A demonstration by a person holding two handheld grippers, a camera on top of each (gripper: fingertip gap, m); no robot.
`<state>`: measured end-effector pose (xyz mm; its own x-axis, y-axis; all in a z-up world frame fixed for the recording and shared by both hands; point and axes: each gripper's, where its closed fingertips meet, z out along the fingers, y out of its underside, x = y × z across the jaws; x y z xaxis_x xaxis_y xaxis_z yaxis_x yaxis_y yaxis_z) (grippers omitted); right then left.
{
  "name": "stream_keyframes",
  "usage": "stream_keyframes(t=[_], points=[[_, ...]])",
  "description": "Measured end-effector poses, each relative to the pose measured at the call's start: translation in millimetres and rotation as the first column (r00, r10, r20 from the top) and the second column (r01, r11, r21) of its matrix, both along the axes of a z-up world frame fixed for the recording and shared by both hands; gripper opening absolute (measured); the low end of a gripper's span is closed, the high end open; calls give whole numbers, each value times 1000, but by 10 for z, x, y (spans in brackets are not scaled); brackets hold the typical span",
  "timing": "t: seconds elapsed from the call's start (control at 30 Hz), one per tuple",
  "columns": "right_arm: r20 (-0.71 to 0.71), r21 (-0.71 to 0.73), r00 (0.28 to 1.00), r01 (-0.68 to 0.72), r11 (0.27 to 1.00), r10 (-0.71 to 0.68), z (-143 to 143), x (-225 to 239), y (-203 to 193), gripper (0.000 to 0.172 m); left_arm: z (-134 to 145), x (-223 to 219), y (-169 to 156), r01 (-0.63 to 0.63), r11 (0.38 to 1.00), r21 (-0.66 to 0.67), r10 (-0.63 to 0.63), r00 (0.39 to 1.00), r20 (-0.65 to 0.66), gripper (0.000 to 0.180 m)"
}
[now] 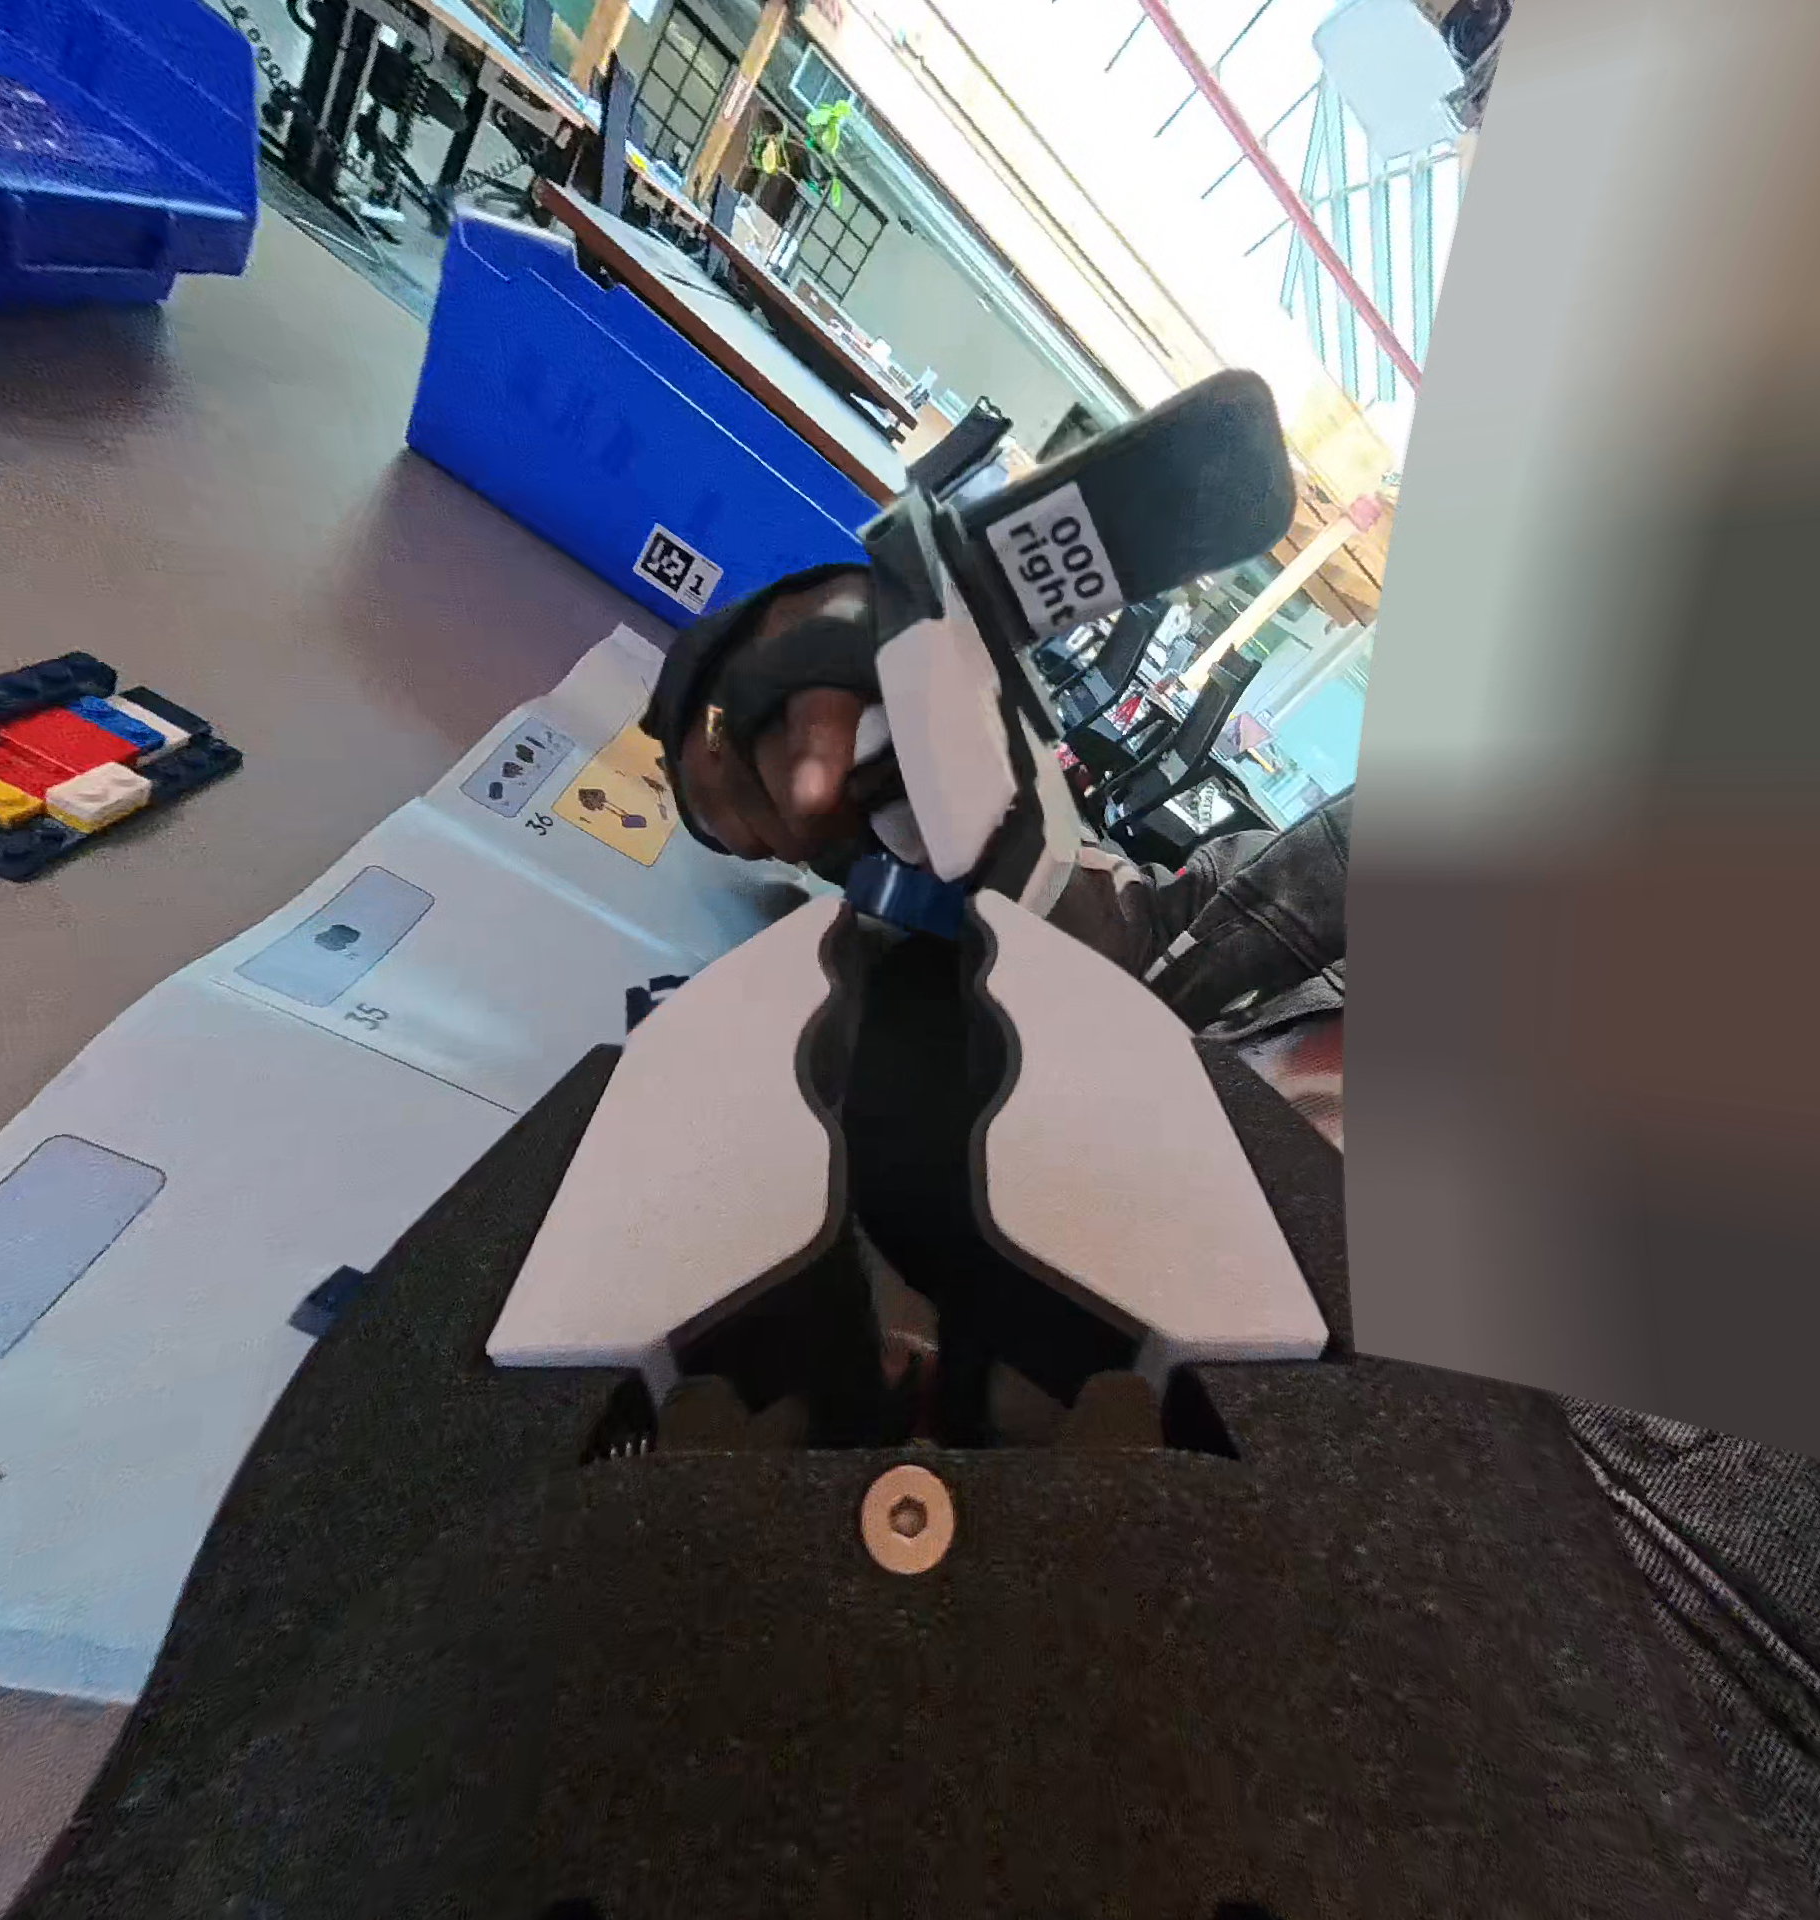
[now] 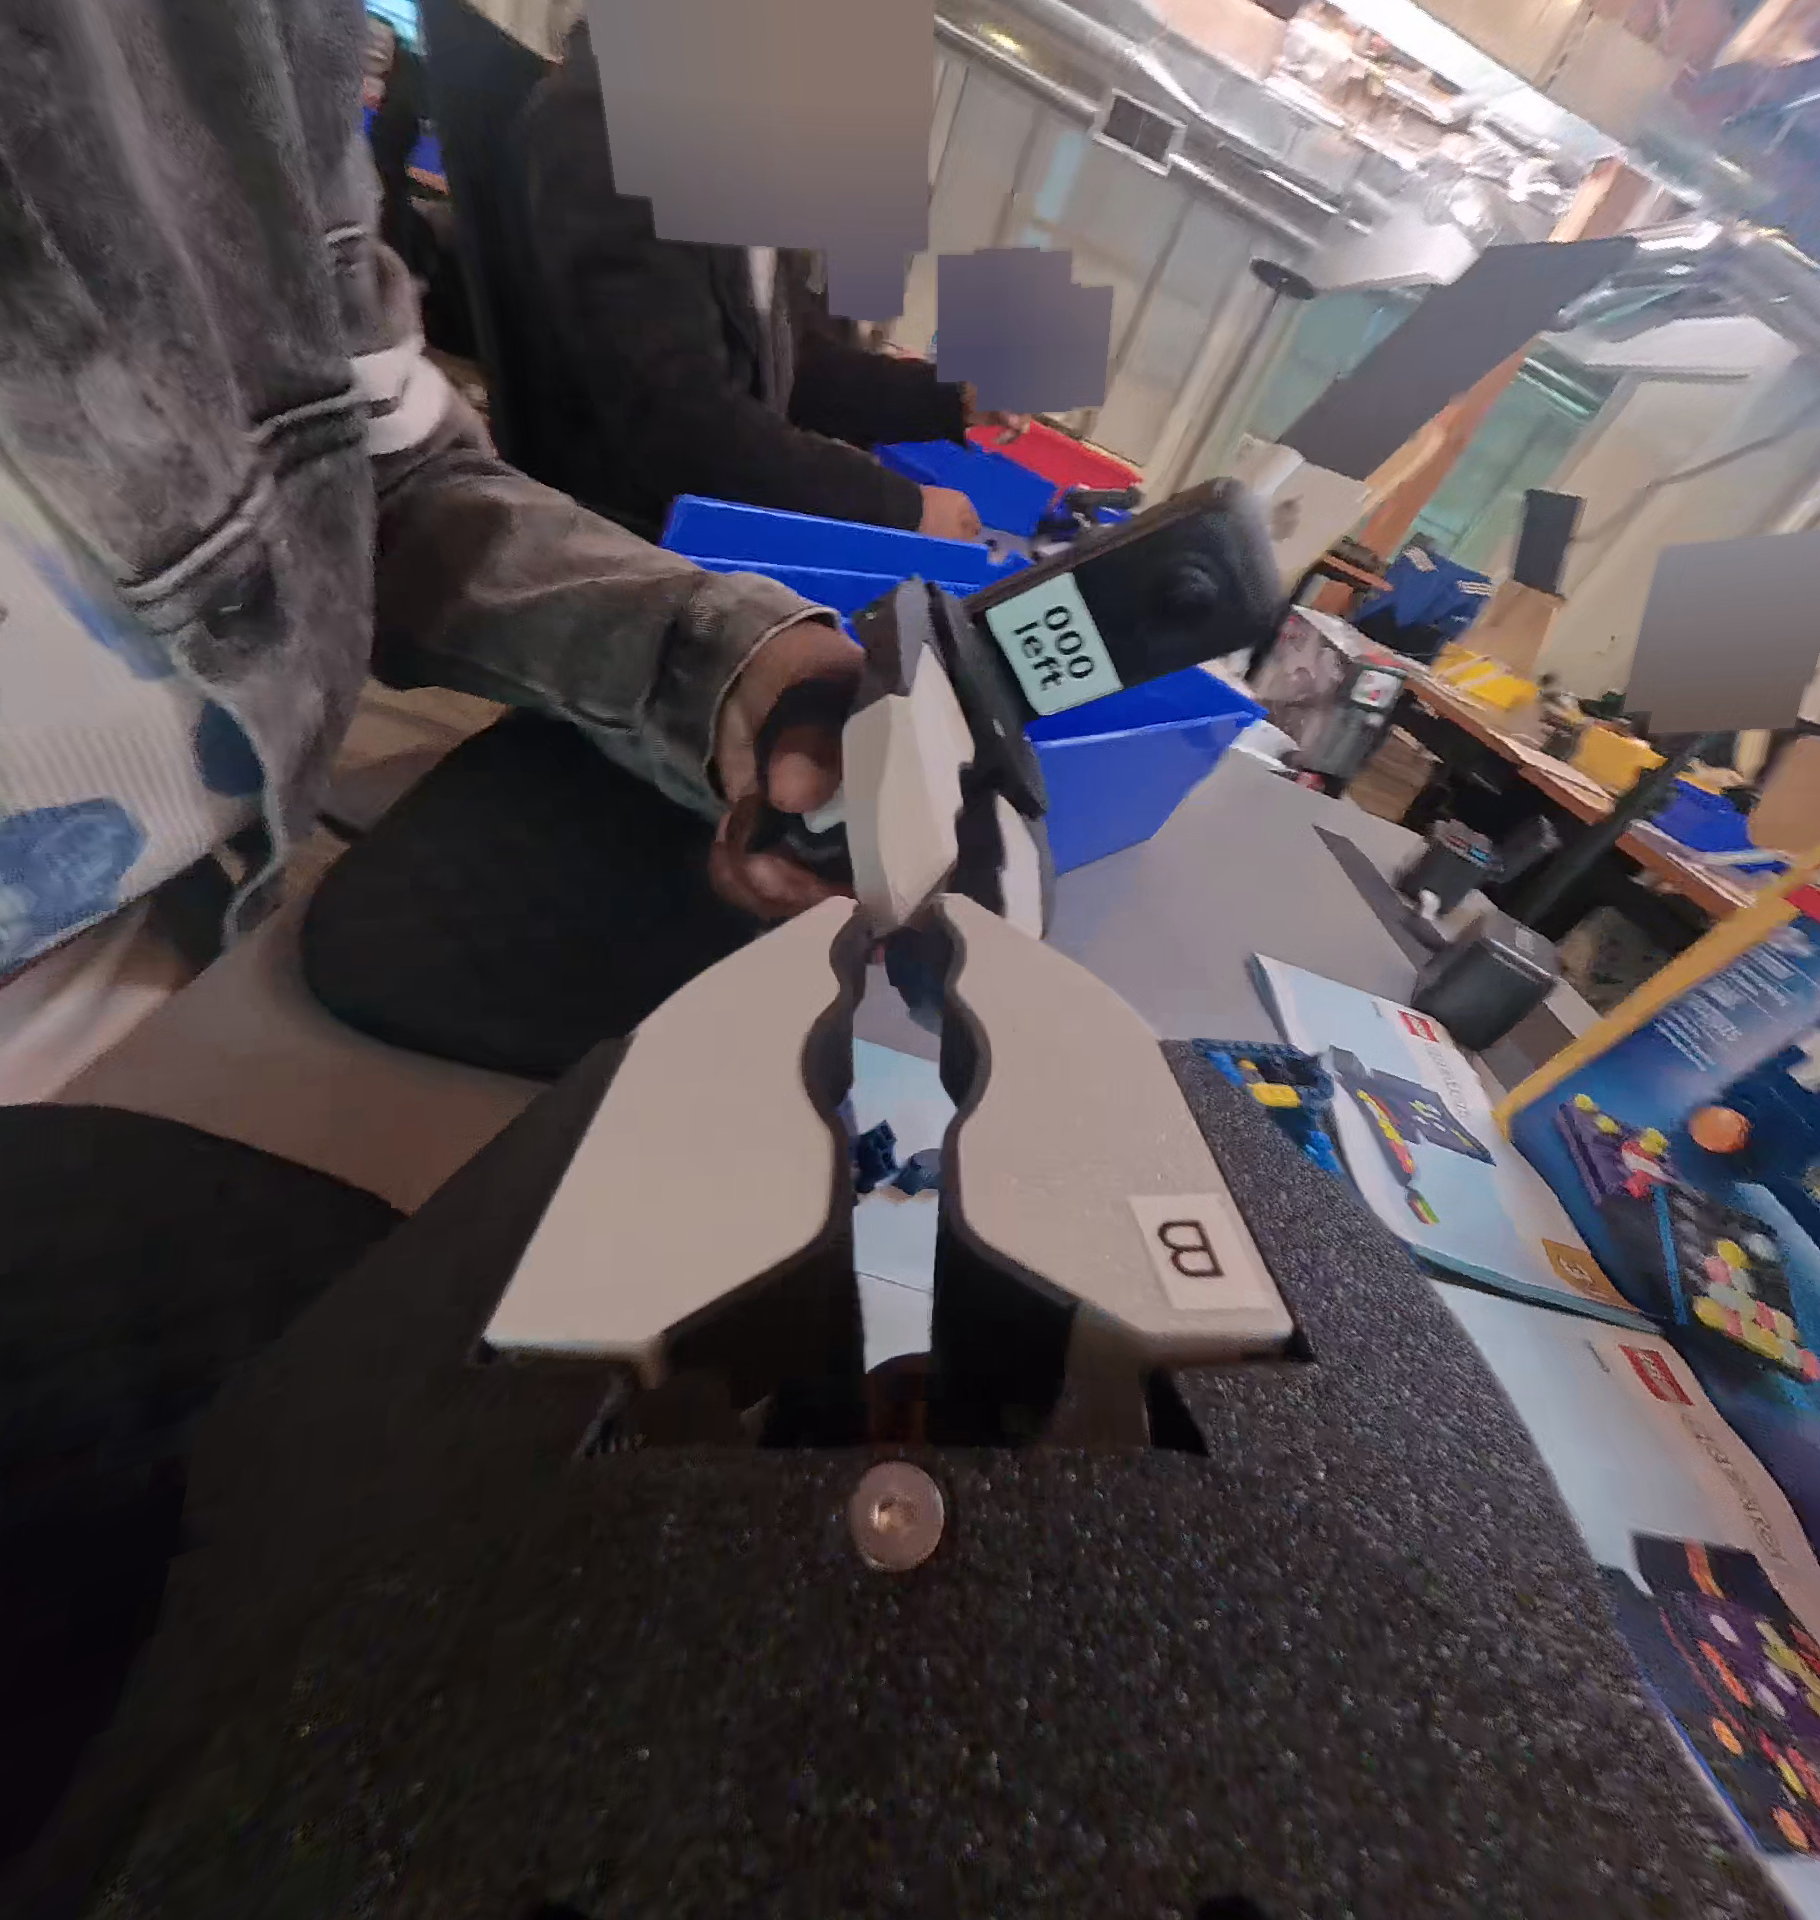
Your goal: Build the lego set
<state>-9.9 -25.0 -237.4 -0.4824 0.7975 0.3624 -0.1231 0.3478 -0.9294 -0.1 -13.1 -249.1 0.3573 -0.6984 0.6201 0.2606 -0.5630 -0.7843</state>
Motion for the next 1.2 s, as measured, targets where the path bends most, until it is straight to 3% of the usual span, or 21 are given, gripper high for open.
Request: stream_keyframes(t=[0.07,0.17,0.23,0.27,0.37,0.47,0.53,0.6,0.67,0.8,0.97,1.03,1.07,1.13,1.2], points=[[10,16,996,84,996,-85,-16,-52,124,0,43,-70,47,4,1000,15,-5,1000,21,14],[67,55,990,124,991,-127,-168,-85,228,0,171,-126,85,15,998,67,-20,996,88,10],[97,43,986,131,990,-134,-229,-105,256,0,3,-177,189,-29,998,53,31,999,-29,10],[130,46,980,146,988,-151,-287,-121,292,0,-183,-227,243,-61,997,41,67,985,-159,10],[247,69,951,173,983,-184,-510,-149,366,0,-648,-458,350,-159,982,99,187,834,-520,18],[367,10,929,49,999,-49,-672,-100,150,5,-845,-643,371,-166,969,184,247,683,-687,18],[446,-6,895,24,1000,-19,-782,-103,63,16,-878,-647,327,-132,976,173,216,674,-706,21],[502,14,862,74,997,-71,-891,-167,87,35,-870,-599,235,-80,988,130,149,709,-690,32],[531,45,838,122,992,-127,-960,-217,137,43,-861,-536,73,-3,998,63,44,738,-674,40],[550,34,824,146,989,-141,-949,-302,143,52,-833,-595,-13,-7,997,74,57,704,-708,42],[632,73,759,144,987,-157,-1025,-436,84,52,-1060,-694,-52,-33,999,-5,17,630,-776,16],[653,128,730,157,979,-203,-1120,-504,122,50,-1064,-714,-54,-42,999,-8,20,635,-772,17],[646,148,730,169,975,-224,-1153,-541,146,38,-1065,-721,-52,-47,999,-9,23,637,-770,15],[622,146,742,204,968,-250,-1157,-595,184,37,-1067,-729,-44,-50,999,3,34,634,-772,13],[574,194,725,330,924,-380,-1134,-650,419,37,-1066,-727,-46,-49,999,7,37,637,-770,14]])
